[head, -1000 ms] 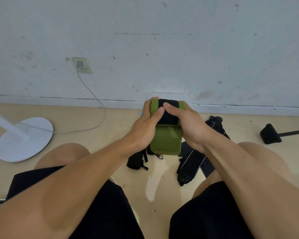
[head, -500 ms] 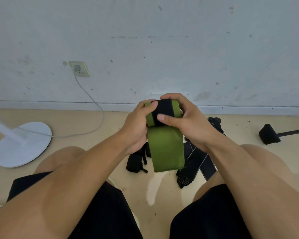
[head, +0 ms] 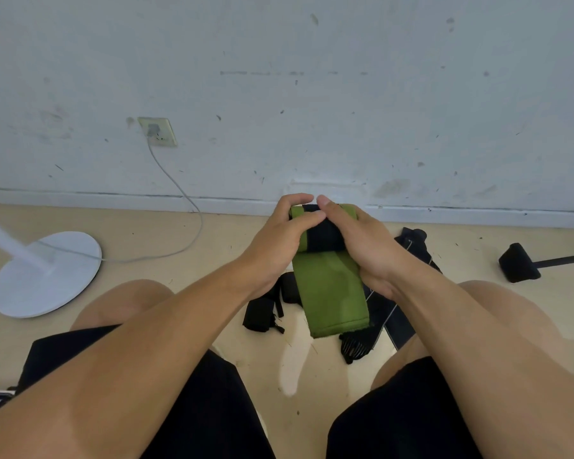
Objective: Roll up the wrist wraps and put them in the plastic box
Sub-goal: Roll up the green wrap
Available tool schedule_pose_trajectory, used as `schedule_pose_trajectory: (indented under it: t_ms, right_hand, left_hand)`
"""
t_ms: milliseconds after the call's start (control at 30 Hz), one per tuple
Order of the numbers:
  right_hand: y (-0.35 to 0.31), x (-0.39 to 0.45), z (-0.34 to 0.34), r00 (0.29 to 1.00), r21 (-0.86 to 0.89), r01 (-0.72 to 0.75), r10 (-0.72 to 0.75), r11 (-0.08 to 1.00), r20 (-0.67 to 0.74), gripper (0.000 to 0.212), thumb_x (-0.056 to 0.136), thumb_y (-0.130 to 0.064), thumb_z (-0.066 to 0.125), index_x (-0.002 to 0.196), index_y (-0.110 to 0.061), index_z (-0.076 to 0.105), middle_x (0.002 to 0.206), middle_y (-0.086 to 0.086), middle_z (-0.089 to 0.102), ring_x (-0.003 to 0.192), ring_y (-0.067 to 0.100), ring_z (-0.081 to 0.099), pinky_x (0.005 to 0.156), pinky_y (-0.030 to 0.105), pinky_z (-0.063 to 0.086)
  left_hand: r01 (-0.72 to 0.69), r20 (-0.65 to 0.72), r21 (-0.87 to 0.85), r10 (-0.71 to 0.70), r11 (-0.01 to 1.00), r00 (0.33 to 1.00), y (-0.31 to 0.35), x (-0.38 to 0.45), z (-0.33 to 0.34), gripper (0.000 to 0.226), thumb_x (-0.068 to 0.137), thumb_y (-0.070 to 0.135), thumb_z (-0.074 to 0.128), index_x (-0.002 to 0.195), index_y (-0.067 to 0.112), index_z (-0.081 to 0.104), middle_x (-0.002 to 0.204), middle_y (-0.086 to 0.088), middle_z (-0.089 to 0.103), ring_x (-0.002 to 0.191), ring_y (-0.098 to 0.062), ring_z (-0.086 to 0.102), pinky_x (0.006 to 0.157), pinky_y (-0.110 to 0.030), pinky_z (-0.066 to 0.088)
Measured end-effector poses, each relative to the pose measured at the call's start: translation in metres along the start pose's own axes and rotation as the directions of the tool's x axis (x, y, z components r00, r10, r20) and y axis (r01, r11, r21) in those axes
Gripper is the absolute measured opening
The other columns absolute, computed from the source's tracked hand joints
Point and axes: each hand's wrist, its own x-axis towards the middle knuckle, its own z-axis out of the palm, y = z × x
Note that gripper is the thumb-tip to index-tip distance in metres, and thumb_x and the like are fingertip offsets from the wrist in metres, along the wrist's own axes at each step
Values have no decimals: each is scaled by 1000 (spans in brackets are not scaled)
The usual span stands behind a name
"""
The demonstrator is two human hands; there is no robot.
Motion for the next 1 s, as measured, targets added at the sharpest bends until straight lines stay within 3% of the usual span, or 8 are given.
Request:
schedule_pose_trajectory:
  t_ms: [67,267,400,500,633,733,833,1000]
  right_hand:
    - [1,1,2,1000,7,8,-8,1000,-11,50,96,-49,69,128,-13,60,113,10,77,100,25,77,93,51,61]
    - [0,0,5,996,27,84,-83,996,-39,23,103,-27,63,123,-17,59,112,10,75,104,27,75,93,52,61]
    - [2,0,7,988,-33,154,-155,988,-25,23,102,-24,66,123,-23,59,109,7,73,103,26,73,88,48,63]
    - [1,0,6,976,-26,216,-217,976,-22,26,99,-13,69,122,-21,59,99,3,73,90,21,75,74,38,64]
    - [-1,0,2,976,-26,220,-220,975,4,32,96,-9,72,124,-19,60,95,0,74,85,19,75,72,33,62]
    - [-1,1,2,982,-21,187,-187,982,-26,31,98,-29,71,127,-24,62,110,1,74,97,18,75,78,30,62]
    - [-2,2,3,998,6,63,-63,998,-24,41,97,-51,65,127,-23,61,117,5,75,105,20,75,91,44,62]
    - [-5,-1,3,997,63,68,-66,996,-24,33,99,-37,68,125,-17,64,102,3,77,92,18,76,90,52,62]
  left_hand:
    - [17,-14,-12,-17,1000,1000,-1,1,0,61,70,66,72,125,40,64,134,6,68,130,-17,61,114,-51,46]
    - [17,-97,-43,-21,999,995,-1,4,-1,48,78,49,71,123,31,67,125,0,72,119,-20,68,105,-52,54]
    - [33,-145,-43,-39,999,989,1,4,-4,52,72,60,73,118,35,70,127,3,72,123,-21,66,107,-54,52]
    - [79,-84,-132,-91,988,992,5,2,-8,31,99,38,67,124,20,66,115,-1,75,94,-14,76,89,-48,62]
    - [100,-72,-199,-116,975,991,6,2,-12,23,101,21,67,123,20,65,99,-2,76,72,-11,75,64,-35,60]
    - [78,-59,-193,-91,978,994,6,2,-12,28,99,10,66,124,23,66,106,-5,73,85,-16,74,72,-40,62]
    - [33,-61,-180,-44,983,997,6,1,-9,35,96,1,67,124,23,67,112,-8,68,93,-19,71,90,-53,61]
    - [27,-57,-203,-39,979,998,7,2,-7,36,93,-1,64,122,21,64,105,-7,66,85,-18,69,84,-50,59]
